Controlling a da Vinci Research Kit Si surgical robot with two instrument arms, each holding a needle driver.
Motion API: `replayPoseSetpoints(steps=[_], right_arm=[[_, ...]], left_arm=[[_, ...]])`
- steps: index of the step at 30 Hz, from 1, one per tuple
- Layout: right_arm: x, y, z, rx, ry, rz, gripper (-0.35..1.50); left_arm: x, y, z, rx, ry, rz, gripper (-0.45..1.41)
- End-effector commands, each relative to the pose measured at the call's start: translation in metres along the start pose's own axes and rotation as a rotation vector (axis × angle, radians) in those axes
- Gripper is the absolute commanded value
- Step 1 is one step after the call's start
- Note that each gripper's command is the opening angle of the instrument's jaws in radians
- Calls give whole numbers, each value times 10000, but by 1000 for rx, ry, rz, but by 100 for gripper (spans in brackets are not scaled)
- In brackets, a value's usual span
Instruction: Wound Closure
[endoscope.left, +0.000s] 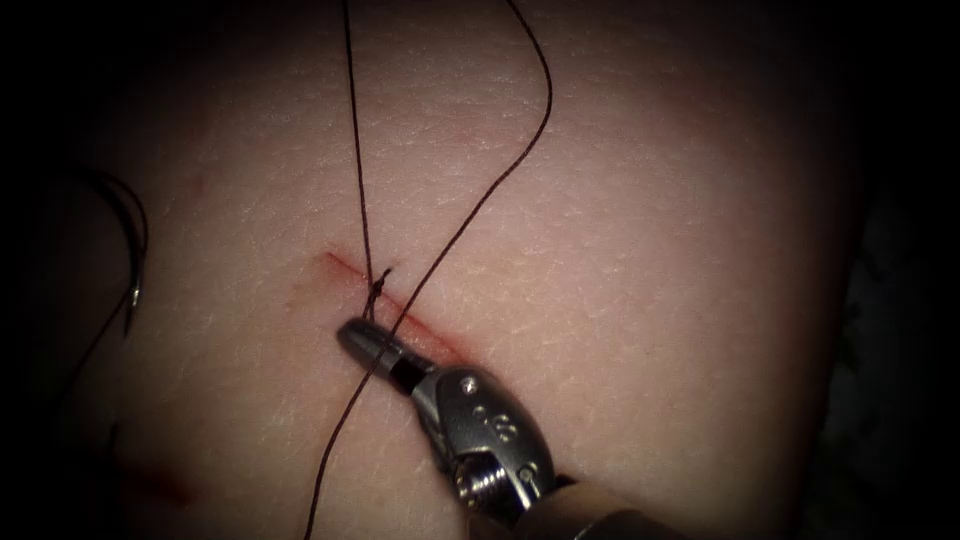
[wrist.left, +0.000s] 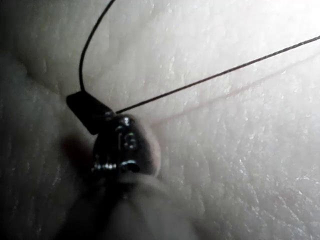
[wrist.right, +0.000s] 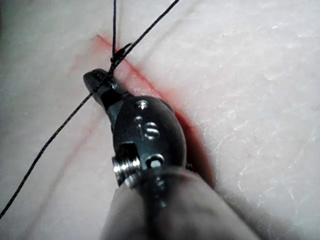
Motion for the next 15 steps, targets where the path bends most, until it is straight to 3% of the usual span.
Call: replayPoseSetpoints(steps=[1, 8, 15], right_arm=[[-17, -5, 2, 4, -17, -3, -35], [-32, -12, -5, 12, -49, 0, -35], [-24, -10, -2, 31, -24, 12, -35]], left_arm=[[-4, 6, 7, 0, -1, 0, -45], [-5, 6, 9, 1, -4, 1, -45], [-3, 7, 6, -3, 23, -9, -45]])
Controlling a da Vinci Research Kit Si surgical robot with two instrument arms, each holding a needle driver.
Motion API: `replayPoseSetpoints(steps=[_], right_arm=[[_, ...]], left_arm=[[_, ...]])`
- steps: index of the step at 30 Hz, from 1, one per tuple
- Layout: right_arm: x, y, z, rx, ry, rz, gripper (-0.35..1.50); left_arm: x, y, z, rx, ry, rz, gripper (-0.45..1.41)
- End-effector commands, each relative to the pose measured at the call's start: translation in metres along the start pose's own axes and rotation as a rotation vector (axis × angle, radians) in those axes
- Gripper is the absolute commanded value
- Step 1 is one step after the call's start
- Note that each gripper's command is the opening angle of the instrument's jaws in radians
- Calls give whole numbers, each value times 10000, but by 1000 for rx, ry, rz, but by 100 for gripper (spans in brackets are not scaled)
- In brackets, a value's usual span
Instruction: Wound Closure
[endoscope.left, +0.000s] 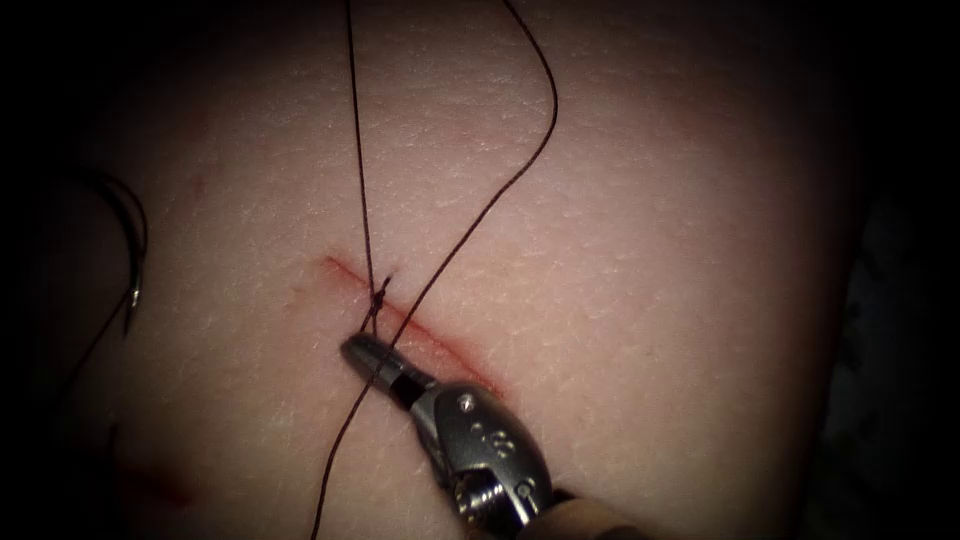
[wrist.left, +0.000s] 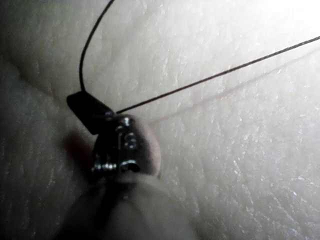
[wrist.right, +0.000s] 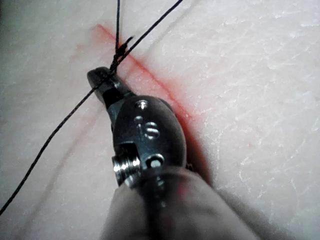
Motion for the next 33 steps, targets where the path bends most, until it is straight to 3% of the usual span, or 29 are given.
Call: replayPoseSetpoints(steps=[1, 2, 4, 5, 7, 9, 19, 22, 25, 27, 29, 33], right_arm=[[-5, -3, 6, 29, 20, -4, -35], [-2, -3, 8, 67, 40, -24, -28], [2, -2, 10, 105, 66, -54, 73], [6, -1, 10, 111, 74, -97, 104], [15, 0, 10, 120, 85, -158, 141], [17, 0, 8, 130, 90, -163, 145], [29, 10, -28, 199, 97, -175, 145], [33, 19, -46, 207, 89, -256, 121], [47, 31, -59, 234, 22, -422, 98], [57, 40, -64, 268, -53, -509, 59], [70, 50, -64, 299, -110, -565, 61], [86, 66, -55, 332, -117, -599, 68]], left_arm=[[0, 8, 2, -5, 24, -16, -45], [3, 9, -1, -8, 57, -33, -45], [9, 12, -8, -39, 127, -47, -45], [14, 14, -14, -64, 176, -52, -45], [30, 19, -31, -138, 309, -81, -45], [35, 21, -37, -154, 339, -95, -45], [96, 33, -116, -371, 692, -299, -45], [114, 32, -140, -427, 765, -319, -45], [131, 32, -162, -478, 799, -325, -45], [142, 32, -178, -517, 804, -322, -45], [152, 32, -192, -553, 811, -312, -45], [169, 32, -218, -589, 819, -302, -45]])
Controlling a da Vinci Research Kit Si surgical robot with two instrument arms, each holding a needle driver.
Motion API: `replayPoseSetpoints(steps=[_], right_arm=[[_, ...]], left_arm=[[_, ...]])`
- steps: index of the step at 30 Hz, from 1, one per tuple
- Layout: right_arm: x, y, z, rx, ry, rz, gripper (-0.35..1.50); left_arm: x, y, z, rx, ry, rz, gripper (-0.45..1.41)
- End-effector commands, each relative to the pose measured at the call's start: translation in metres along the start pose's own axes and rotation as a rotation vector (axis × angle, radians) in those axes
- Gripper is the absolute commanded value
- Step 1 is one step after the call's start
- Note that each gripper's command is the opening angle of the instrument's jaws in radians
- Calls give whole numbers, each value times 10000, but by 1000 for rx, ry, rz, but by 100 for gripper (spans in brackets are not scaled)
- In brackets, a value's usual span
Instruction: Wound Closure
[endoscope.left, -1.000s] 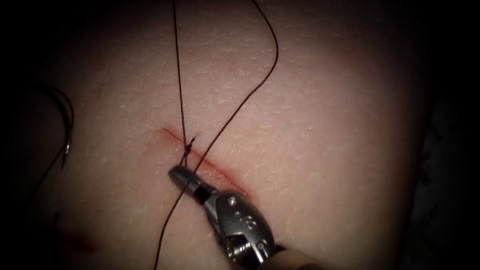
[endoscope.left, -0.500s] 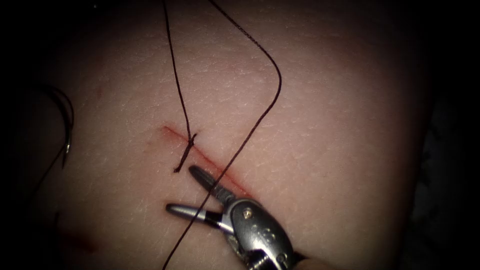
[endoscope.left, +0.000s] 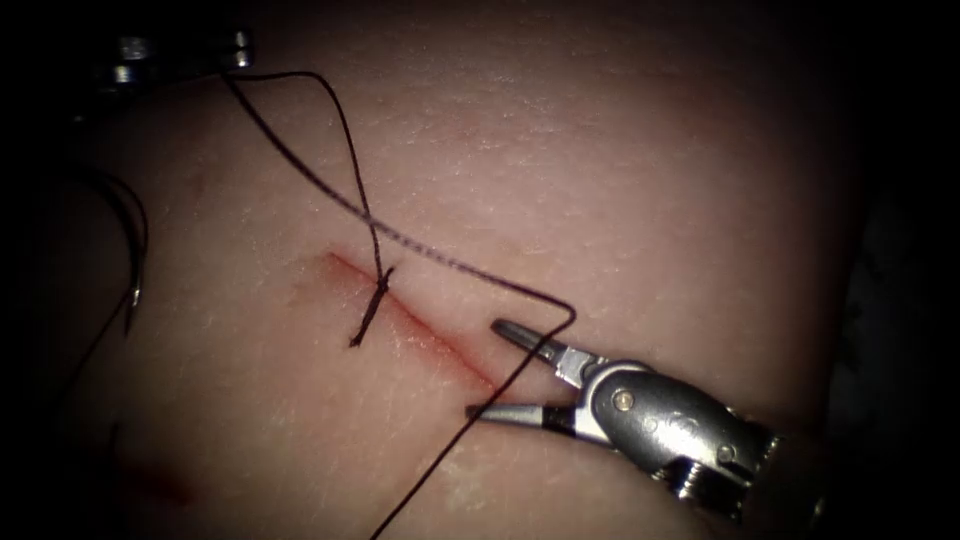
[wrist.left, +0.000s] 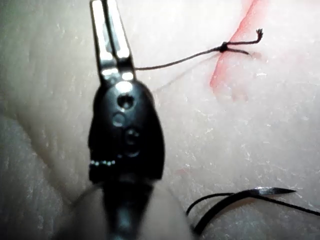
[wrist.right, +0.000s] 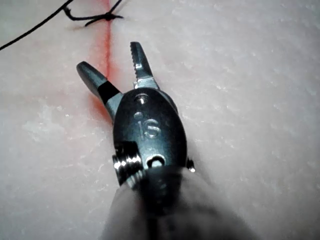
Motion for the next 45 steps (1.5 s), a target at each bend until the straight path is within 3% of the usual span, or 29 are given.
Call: replayPoseSetpoints(steps=[1, 4, 9, 12, 14, 23, 33, 45], right_arm=[[-6, 9, 13, 10, 9, 0, 69], [-6, 18, 24, 25, 47, -1, 71], [-4, 30, 51, 17, 53, 37, 121], [-3, 35, 71, -11, 34, 49, 138], [-1, 39, 89, -10, 1, 58, 141], [4, 40, 112, -15, -38, 99, 143], [7, 39, 127, -16, -62, 101, 145], [-2, 20, 163, 19, -70, 77, 145]], left_arm=[[0, 7, 4, -7, 4, -1, -45], [12, 14, 5, -14, 6, 0, -45], [24, 22, 8, -18, 7, -4, -45], [33, 25, 10, -18, 6, 1, -45], [44, 28, 13, -18, 6, 2, -45], [73, 38, 21, -19, 7, 2, -45], [74, 41, 27, -18, 2, 6, -45], [81, 48, 30, -24, -1, 16, -45]])
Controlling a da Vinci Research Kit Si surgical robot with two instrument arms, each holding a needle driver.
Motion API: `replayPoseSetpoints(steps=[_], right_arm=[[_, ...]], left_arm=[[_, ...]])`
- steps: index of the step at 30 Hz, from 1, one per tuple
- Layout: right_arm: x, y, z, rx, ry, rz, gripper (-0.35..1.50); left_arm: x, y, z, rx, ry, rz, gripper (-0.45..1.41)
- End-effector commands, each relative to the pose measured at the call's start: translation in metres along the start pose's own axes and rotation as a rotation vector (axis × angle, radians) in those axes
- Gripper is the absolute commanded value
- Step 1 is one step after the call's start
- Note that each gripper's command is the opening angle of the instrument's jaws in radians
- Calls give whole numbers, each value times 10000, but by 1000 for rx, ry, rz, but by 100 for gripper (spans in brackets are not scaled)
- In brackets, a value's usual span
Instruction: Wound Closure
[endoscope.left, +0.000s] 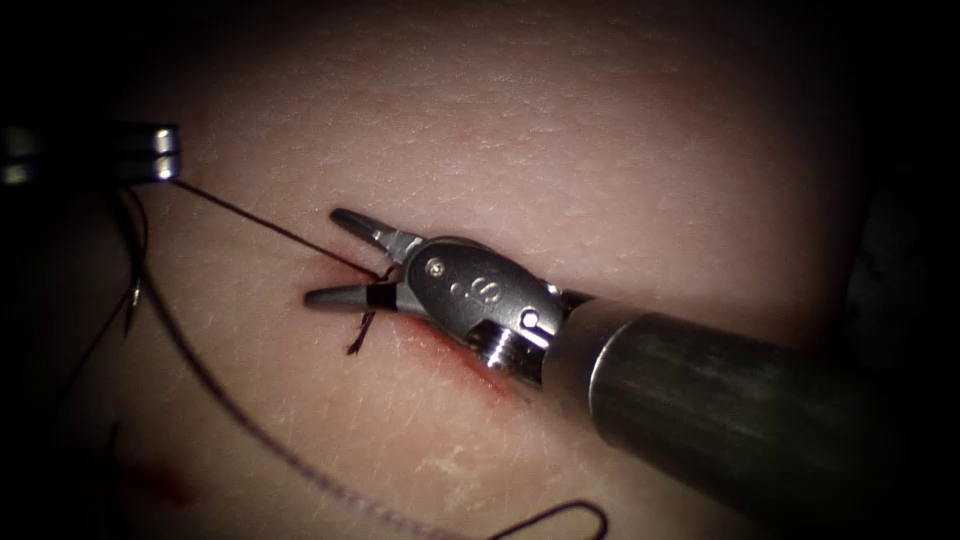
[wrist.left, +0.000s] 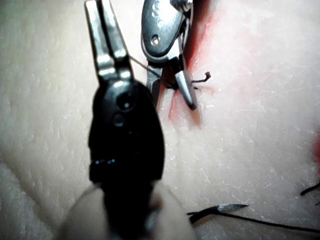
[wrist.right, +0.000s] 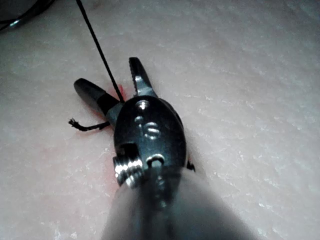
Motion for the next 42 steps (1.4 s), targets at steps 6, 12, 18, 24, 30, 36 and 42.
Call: replayPoseSetpoints(steps=[6, 12, 18, 24, 30, 36, 42], right_arm=[[-6, -8, 21, 14, 10, -7, 141], [6, -5, 21, 4, 33, 3, 136], [9, -9, 28, 10, 42, 1, 130], [10, -12, 30, 19, 47, -4, 106], [6, -15, 25, 21, 56, -76, -35], [9, -13, 13, 20, 60, -101, -35], [19, 4, -51, -38, 83, -69, 143]], left_arm=[[0, 6, 5, -3, -1, 10, -45], [7, 8, 9, -7, -4, 11, -45], [6, 10, 12, -11, -8, 13, -45], [6, 10, 13, -14, -10, 13, -45], [9, 12, 15, -15, -7, 14, -45], [10, 14, 14, -22, -9, 27, -45], [9, 26, 11, -25, -14, 50, -45]])
